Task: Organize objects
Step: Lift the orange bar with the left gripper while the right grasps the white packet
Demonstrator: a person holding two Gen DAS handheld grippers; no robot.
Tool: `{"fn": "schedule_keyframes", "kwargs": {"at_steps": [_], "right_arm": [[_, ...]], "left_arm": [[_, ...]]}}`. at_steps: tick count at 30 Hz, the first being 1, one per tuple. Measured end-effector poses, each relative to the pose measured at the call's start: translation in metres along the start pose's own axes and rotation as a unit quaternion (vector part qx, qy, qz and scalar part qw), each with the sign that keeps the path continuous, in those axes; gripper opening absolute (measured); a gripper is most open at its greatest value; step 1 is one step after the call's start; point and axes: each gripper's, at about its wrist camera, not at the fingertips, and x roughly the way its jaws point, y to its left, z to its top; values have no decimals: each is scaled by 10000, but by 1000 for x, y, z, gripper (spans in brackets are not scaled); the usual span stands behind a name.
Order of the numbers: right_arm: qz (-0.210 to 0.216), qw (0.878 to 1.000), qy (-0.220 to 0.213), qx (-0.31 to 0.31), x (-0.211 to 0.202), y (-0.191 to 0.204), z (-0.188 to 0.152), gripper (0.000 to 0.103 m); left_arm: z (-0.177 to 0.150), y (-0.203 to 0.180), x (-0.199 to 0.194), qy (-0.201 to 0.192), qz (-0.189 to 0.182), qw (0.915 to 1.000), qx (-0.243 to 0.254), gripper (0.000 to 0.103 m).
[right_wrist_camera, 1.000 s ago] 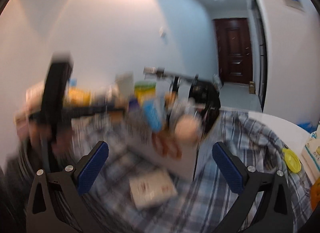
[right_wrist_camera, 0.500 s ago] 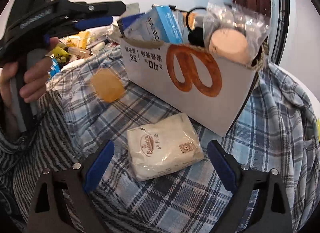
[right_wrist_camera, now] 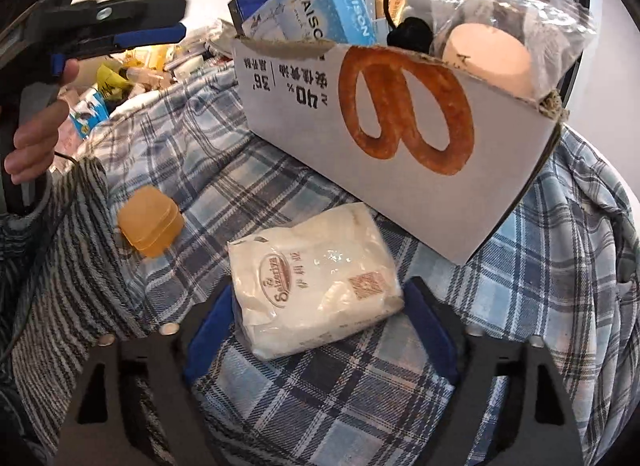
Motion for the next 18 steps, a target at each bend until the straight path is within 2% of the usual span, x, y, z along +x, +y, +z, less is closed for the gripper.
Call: {"fn": "schedule_keyframes", "kwargs": {"at_steps": [5, 7, 11, 15, 18], "right_arm": [[252, 9987, -332, 305, -13, -13, -2, 77], [287, 9977, -459, 404, -18, -17, -2, 77], [277, 9972, -514, 457, -21, -19, -2, 77], [211, 9974, -588, 363, -27, -16, -2, 77], [174, 9972, -644, 340, -30, -15, -1, 77]], "left_arm": [[-12, 0, -5, 146, -234, 9994, -223, 88], [-27, -5, -1, 474, -120, 9982, -344, 88], [-57, -15, 6, 1009, 329, 9936, -389, 88], [-80, -18, 26, 1547, 411, 9861, -446, 88], [-85, -15, 40, 1807, 454, 9809, -553, 88]]}}
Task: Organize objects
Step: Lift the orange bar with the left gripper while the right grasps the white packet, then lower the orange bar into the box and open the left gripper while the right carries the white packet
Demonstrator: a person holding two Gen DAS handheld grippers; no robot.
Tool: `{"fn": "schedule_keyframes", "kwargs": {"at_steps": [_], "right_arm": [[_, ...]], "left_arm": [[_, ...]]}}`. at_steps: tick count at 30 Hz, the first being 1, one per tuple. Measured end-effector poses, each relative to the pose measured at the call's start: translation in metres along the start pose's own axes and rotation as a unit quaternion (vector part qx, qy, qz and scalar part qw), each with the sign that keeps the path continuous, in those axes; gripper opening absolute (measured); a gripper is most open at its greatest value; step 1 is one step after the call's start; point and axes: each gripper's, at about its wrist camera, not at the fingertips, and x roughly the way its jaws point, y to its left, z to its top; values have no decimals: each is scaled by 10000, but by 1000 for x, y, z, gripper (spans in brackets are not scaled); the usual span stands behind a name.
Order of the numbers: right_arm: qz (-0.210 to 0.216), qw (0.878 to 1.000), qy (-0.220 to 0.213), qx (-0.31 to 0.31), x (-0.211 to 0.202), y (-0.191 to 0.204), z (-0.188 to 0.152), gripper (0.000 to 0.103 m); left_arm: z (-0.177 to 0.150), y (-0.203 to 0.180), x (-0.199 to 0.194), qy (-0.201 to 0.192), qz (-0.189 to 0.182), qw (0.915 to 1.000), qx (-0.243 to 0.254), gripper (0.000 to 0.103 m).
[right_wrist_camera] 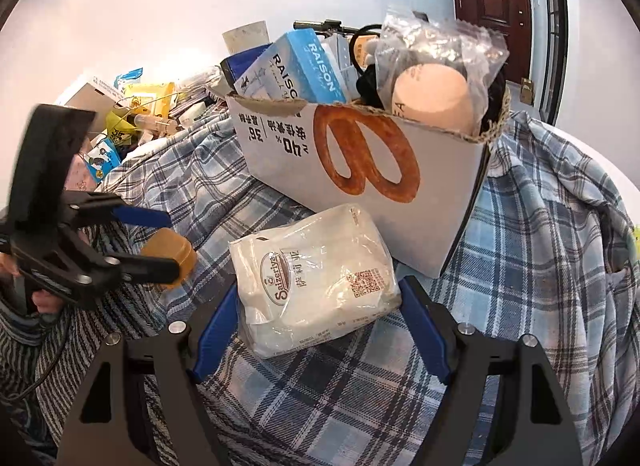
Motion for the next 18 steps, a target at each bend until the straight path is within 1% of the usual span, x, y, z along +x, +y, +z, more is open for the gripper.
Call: {"fn": "schedule_keyframes", "kwargs": {"at_steps": [2, 4, 6, 8, 12, 13, 18], "right_arm": [[-20, 10000, -20, -23, 1, 3, 2, 77], [-37, 10000, -30, -54, 2, 4, 2, 77], [-55, 9999, -47, -87, 2, 6, 1, 77], [-66, 9999, -82, -108, 1, 6, 1, 77], [-32, 9997, -230, -68, -6, 5, 0, 77], [31, 9996, -263, -33, -7, 3, 0, 77], [603, 9967, -390, 385, -13, -9, 0, 77]], "left_arm": [[0, 1, 4, 31, 44, 10000, -62, 88], [-2, -1, 4, 21, 74, 10000, -21, 79], [-4, -5, 4, -4, 243, 9997, 68, 68], [-6, -8, 3, -42, 265, 9996, 126, 67], [-8, -2, -5, -267, 105, 9996, 22, 67], [-9, -1, -9, -353, 97, 9993, -7, 67], [-12, -1, -32, -811, 108, 9966, -8, 67]]}}
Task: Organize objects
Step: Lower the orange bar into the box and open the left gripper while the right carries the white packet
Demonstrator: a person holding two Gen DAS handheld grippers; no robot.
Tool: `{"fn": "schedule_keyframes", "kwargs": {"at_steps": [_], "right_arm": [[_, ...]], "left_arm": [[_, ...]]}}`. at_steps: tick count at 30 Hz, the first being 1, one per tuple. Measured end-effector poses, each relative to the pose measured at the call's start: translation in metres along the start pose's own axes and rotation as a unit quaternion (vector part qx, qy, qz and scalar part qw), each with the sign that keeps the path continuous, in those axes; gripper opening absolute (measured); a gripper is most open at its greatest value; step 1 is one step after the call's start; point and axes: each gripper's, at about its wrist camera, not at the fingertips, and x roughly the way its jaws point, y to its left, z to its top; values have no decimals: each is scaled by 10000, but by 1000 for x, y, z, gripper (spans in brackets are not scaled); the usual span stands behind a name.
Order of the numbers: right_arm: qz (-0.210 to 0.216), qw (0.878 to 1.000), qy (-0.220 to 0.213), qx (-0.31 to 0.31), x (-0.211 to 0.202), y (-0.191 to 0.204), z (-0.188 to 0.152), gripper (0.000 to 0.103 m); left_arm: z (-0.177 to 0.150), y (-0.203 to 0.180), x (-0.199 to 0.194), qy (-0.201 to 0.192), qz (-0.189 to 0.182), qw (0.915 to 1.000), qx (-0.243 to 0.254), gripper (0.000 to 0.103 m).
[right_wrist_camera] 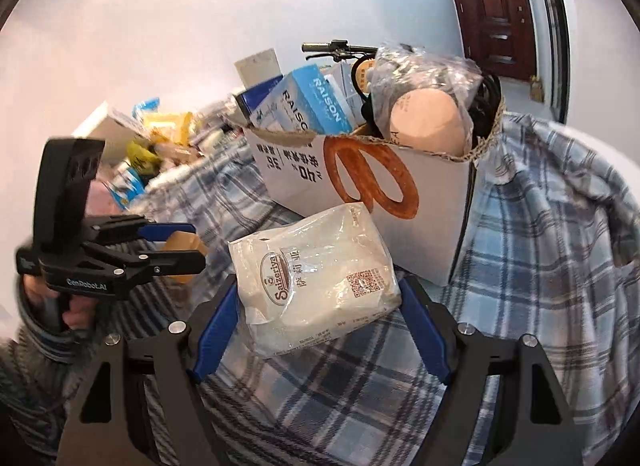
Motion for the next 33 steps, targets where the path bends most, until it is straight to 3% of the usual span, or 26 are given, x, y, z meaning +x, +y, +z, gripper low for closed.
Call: {"fn": "schedule_keyframes", "kwargs": {"at_steps": [6, 9, 12, 18, 20, 24, 33], "right_arm": [[463, 9974, -389, 388, -15, -8, 2, 77], [496, 9966, -441, 480, -18, -10, 3, 77], [563, 9958, -432, 577, -19, -14, 3, 77], [669, 9944, -524, 632, -22, -15, 4, 77], [745, 9933, -560, 680, -23, -18, 3, 77], [720, 9941, -491, 640, -19, -16, 3, 77], [692, 9967, -196, 389, -6, -6, 2, 77]], "left_arm": [[10, -9, -18, -361, 79, 9993, 71, 67], [28, -8, -28, -581, -104, 9983, -28, 67], [60, -8, -39, -884, -121, 9958, -179, 67], [136, -26, -59, -1377, -232, 9902, 59, 67], [168, -31, -55, -1367, -337, 9900, 76, 67], [212, -36, -21, -970, -284, 9948, 121, 67], [207, -9, 43, -562, -242, 9981, 47, 67]]}}
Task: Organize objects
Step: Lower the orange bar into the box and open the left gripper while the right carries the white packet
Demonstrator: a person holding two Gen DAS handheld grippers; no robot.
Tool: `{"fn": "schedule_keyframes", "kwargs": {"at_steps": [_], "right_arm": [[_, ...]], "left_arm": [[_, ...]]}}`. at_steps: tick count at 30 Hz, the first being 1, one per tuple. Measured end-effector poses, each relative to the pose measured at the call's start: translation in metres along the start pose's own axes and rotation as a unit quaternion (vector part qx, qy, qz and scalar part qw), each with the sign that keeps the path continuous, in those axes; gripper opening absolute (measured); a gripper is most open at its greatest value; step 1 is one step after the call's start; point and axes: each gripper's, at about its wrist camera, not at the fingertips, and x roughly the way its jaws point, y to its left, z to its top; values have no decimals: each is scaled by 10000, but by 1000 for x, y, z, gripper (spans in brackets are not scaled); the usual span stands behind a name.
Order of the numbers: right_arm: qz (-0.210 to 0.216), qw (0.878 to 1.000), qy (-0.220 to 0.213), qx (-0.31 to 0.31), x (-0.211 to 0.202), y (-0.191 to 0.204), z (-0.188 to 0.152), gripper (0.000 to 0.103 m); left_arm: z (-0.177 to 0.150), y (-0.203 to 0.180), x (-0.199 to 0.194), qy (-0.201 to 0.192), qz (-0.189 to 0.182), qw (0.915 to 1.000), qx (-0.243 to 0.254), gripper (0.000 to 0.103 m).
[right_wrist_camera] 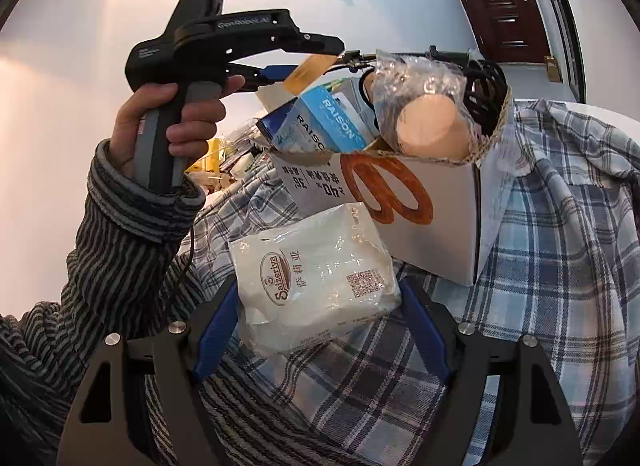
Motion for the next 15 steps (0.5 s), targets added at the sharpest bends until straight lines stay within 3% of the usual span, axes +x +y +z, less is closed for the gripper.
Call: {"fn": "schedule_keyframes", "kwargs": {"at_steps": [6, 7, 9, 15], "right_arm": [[-74, 9999, 69, 17, 3, -1, 0, 77], [-100, 9999, 106, 25, 5, -1, -1, 77], [-106, 9998, 141, 9, 7, -2, -1, 77], [-140, 9997, 103, -163, 4, 4, -2, 77]], "left_arm": [[-1, -5, 8, -49, -302, 9995, 119, 69], [-2, -5, 11, -21, -283, 9995, 132, 73], [-3, -5, 12, -51, -266, 9995, 137, 91], [3, 0, -9, -270, -301, 9991, 116, 91]]}}
